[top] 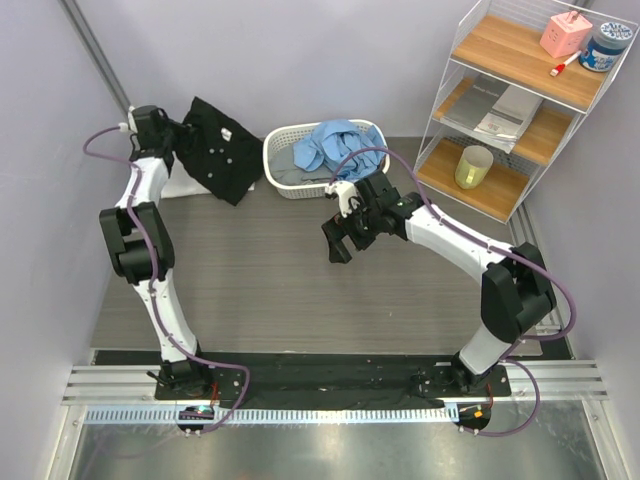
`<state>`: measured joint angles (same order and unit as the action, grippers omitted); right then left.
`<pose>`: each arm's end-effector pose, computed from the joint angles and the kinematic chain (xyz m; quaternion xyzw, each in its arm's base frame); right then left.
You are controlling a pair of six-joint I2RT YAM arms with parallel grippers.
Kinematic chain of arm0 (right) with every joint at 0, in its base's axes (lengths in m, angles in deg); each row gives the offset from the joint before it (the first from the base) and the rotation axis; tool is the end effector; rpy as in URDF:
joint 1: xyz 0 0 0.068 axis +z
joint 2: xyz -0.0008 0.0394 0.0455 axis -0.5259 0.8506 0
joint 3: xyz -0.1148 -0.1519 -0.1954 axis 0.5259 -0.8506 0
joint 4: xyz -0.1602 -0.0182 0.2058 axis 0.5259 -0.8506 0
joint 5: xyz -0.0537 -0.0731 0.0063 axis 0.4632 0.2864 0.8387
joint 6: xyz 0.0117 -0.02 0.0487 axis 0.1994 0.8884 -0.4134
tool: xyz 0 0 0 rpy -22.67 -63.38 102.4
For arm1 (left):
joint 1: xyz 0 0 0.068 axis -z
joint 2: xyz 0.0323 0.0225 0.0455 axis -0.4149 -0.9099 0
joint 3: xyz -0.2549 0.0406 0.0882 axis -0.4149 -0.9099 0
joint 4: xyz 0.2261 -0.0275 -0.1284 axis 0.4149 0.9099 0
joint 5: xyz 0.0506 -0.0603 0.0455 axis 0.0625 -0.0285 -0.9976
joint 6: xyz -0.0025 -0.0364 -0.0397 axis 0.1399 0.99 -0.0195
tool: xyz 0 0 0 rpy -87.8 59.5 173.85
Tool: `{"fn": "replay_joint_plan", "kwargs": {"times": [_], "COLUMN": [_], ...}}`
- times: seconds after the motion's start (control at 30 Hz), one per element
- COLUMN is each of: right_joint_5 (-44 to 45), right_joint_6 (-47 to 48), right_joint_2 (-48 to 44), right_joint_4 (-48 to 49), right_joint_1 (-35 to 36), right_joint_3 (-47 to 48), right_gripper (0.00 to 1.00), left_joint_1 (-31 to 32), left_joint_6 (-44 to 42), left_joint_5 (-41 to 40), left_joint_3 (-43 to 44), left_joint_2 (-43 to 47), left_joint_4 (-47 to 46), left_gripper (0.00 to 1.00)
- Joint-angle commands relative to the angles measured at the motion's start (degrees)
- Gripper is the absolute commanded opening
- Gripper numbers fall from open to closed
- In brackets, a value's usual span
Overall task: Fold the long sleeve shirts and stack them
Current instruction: Neatly place the folded shirt to the corner
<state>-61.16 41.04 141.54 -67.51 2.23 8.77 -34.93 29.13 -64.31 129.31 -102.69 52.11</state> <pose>0.2848 0.2068 0.2582 -0.3808 0.8545 0.2364 0.2624 0.5065 0.0873 0.2792 -0.4589 0.6861 -0.3093 0.4723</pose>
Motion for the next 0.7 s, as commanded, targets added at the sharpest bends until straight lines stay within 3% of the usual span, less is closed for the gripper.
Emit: {"fn": "replay_joint_plan", "kwargs": {"times": [0.0, 0.17, 0.23, 0.43, 0.5, 0.67], "right_joint_5": [-1.1, -1.2, -1.2, -1.0, -1.0, -1.9], "right_joint_6": [-0.1, 0.2, 0.2, 0.6, 0.9, 0.4], "right_joint_2": [-0.1, -0.3, -0.2, -0.5, -0.4, 0.2], "right_joint_4": [-0.3, -0.8, -1.1, -1.8, -1.8, -1.8], "right_joint_1": [-0.2, -0.2, -0.2, -0.2, -0.2, -0.2], "right_joint_3": [3.0, 3.2, 3.3, 3.0, 3.0, 3.4], "right_gripper": [1.00, 1.00, 1.00, 1.00, 1.00, 1.00], "left_joint_1": [-3.4, -6.2, -7.1, -9.3, -9.4, -9.4], "left_joint_6": [-5.3, -21.9, -28.5, -41.4, -47.4, -56.4], "left_joint_5": [4.1, 7.1, 8.2, 7.0, 6.9, 3.6], "left_joint_3": [2.0, 3.1, 6.0, 8.7, 12.1, 17.1], "left_joint_2": [-0.4, -5.2, -7.4, -13.0, -14.4, -16.2], "left_joint_4": [-6.9, -1.1, 2.7, 7.3, 9.3, 14.8], "left_gripper": [0.00, 0.01, 0.07, 0.14, 0.20, 0.22]}}
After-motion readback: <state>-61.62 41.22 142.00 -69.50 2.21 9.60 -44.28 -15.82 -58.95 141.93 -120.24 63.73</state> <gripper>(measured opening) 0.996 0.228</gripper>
